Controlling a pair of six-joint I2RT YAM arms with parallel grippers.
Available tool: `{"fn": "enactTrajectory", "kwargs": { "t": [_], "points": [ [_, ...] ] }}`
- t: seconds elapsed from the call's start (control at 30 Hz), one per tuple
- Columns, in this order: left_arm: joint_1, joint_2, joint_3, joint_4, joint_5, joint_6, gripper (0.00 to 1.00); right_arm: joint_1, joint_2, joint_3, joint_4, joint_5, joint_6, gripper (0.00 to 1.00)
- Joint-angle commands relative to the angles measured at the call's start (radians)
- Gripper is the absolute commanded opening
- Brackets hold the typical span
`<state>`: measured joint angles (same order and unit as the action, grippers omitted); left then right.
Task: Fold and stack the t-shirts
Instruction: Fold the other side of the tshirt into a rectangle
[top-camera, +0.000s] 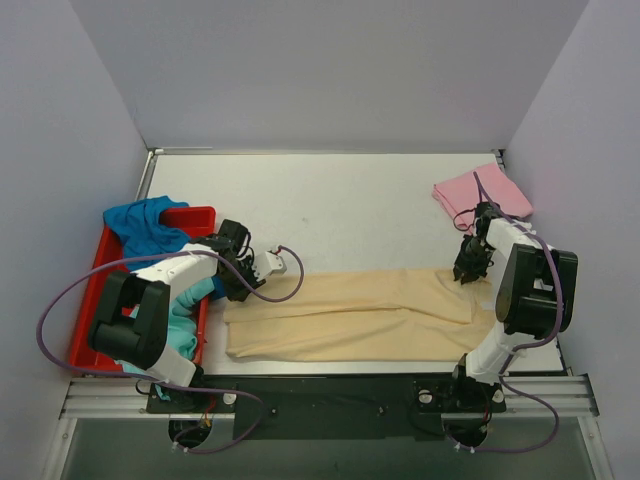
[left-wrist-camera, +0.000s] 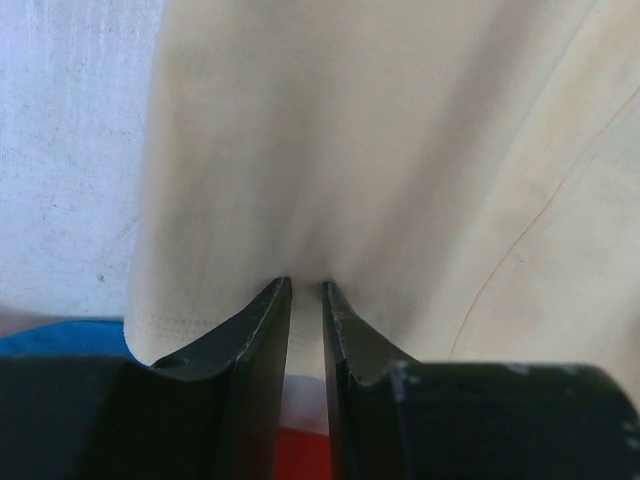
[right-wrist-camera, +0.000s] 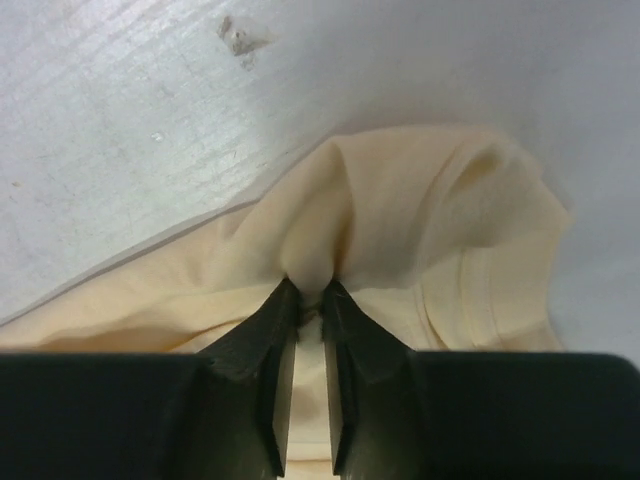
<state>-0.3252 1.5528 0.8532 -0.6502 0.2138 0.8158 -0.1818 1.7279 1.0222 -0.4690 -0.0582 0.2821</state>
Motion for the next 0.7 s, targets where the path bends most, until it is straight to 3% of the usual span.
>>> {"fn": "enactTrajectory", "kwargs": {
  "t": [0.0, 0.2, 0.23, 0.33, 0.67],
  "points": [
    [0.012, 0.046, -0.023, -0.042, -0.011, 0.003, 0.30, 0.007, -0.004, -0.002, -0.042, 0.023, 0.002, 0.03],
    [0.012, 0.047, -0.023, -0.043, -0.008, 0.000, 0.31, 0.005, -0.044, 0.003, -0.059, 0.054, -0.006, 0.01],
    [0.012, 0.049, -0.020, -0.045, -0.010, 0.003, 0.31, 0.005, -0.045, 0.006, -0.065, 0.054, -0.004, 0.02],
    [0.012, 0.052, -0.017, -0.046, -0.011, 0.005, 0.31, 0.008, -0.059, 0.012, -0.079, 0.046, 0.000, 0.20],
    [0.012, 0.055, -0.013, -0.051, -0.014, 0.013, 0.31, 0.022, -0.103, -0.005, -0.103, 0.047, 0.022, 0.25]
  ]
}}
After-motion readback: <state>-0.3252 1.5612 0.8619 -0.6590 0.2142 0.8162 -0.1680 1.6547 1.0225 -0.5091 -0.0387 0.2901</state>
